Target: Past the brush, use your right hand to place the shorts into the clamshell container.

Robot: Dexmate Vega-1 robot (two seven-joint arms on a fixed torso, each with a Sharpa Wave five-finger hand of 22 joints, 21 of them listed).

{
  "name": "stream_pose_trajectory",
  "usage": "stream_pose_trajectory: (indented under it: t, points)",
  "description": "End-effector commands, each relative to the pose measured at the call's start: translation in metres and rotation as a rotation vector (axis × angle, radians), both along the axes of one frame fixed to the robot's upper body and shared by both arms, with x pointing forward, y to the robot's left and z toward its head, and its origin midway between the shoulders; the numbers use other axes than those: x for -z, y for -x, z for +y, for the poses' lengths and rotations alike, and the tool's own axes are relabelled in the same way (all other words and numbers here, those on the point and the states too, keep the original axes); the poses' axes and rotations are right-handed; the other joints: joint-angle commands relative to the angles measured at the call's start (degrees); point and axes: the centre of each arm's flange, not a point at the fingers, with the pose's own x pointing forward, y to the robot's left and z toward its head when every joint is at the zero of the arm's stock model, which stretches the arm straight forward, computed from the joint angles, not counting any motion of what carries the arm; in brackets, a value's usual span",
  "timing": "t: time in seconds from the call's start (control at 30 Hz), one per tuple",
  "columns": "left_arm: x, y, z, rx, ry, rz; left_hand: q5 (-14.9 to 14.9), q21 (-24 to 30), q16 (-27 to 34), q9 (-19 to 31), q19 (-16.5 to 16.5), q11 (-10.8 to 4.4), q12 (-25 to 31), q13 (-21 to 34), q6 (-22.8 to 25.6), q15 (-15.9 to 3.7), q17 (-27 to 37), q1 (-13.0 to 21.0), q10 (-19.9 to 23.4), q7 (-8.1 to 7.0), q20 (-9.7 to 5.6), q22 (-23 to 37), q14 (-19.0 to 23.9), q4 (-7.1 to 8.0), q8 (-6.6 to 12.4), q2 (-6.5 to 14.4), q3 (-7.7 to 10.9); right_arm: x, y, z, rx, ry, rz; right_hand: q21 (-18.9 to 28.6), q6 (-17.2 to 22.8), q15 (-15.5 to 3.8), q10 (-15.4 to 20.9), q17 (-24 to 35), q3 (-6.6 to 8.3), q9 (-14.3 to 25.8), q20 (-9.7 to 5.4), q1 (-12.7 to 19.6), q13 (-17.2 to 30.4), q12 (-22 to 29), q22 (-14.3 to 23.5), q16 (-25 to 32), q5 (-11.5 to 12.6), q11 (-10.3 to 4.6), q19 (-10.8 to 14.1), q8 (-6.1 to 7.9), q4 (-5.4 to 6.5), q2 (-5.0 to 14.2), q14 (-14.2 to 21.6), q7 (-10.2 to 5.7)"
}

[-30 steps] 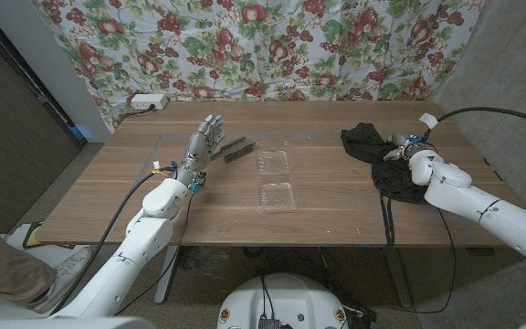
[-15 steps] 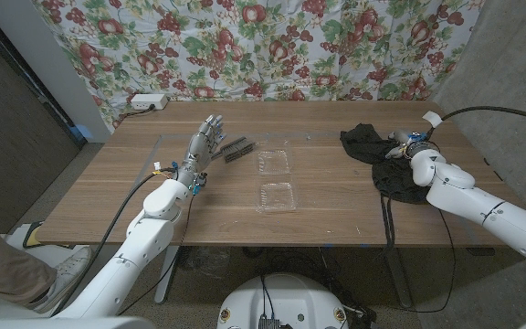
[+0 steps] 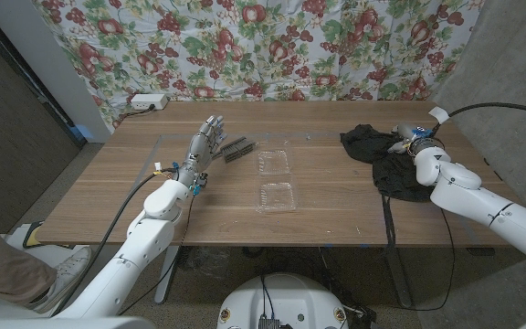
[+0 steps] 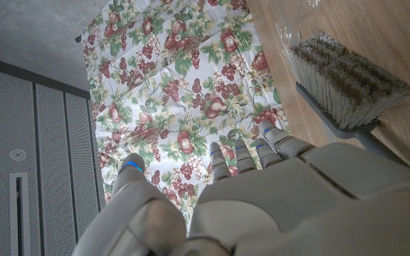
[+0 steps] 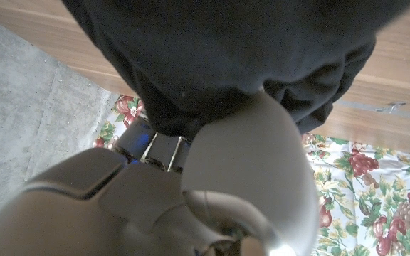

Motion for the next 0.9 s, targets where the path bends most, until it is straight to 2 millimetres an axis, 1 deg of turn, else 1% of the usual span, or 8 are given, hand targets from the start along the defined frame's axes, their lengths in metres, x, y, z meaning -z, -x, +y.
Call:
stream_pose_trajectory:
  t: [0.03, 0.13, 0.4, 0.9]
  points:
    - [-0.002, -0.003, -0.001, 0.01, -0.003, -0.003, 0.1, 0.0, 0.15, 0.12, 0.36, -0.08, 0.32, 0.32, 0.51, -3.21, 0.13, -0.16, 0.0, -0.25, -2.04, 0.17, -0.6, -0.09, 0.04, 0.23, -0.16, -0.018, 0.02, 0.002, -0.022, -0.031, -0.083, 0.35, 0.83, -7.74, 0.84, 0.47, -0.04, 0.28, -7.17, 5.27, -0.07, 0.17, -0.08, -0.26, 0.04, 0.13, 0.51, 0.28, 0.38, 4.68, 2.81, 0.8]
    - [-0.003, -0.003, -0.001, 0.011, -0.002, -0.005, 0.1, -0.01, 0.15, 0.12, 0.34, -0.1, 0.33, 0.32, 0.55, -3.23, 0.13, -0.16, 0.03, -0.25, -2.03, 0.17, -0.6, -0.09, 0.05, 0.24, -0.17, -0.023, 0.023, 0.003, -0.026, -0.019, -0.08, 0.52, 1.08, -7.76, 0.99, 0.61, -0.06, 0.25, -7.17, 5.39, -0.13, 0.09, -0.21, -0.4, 0.02, 0.28, 0.56, 0.38, 0.34, 4.53, 2.85, 0.76]
    - [-0.003, -0.003, -0.001, 0.01, 0.0, -0.005, 0.08, -0.01, 0.15, 0.12, 0.34, -0.14, 0.34, 0.32, 0.64, -3.26, 0.13, -0.21, 0.06, -0.2, -2.05, 0.17, -0.62, -0.07, 0.08, 0.27, -0.21, -0.034, 0.027, 0.009, -0.038, 0.004, -0.088, 0.95, 1.21, -7.69, 1.48, 0.94, 0.01, -0.67, -7.17, 5.6, -0.3, -0.17, -0.74, -1.15, 0.07, 0.65, 0.55, -0.06, 0.45, 4.5, 3.04, 0.81]
    - [-0.008, -0.006, -0.001, 0.017, -0.003, -0.011, 0.07, -0.02, 0.15, 0.12, 0.33, -0.17, 0.33, 0.32, 0.73, -3.27, 0.13, -0.27, 0.04, -0.21, -2.05, 0.17, -0.62, -0.05, 0.09, 0.32, -0.27, -0.06, 0.039, 0.02, -0.051, 0.055, -0.134, 1.47, 1.15, -7.71, 1.86, 1.42, 0.14, -0.77, -7.1, 5.76, -0.36, -0.65, -1.38, -1.89, 0.14, 1.16, 0.37, -0.04, 0.59, 4.5, 3.47, 0.93]
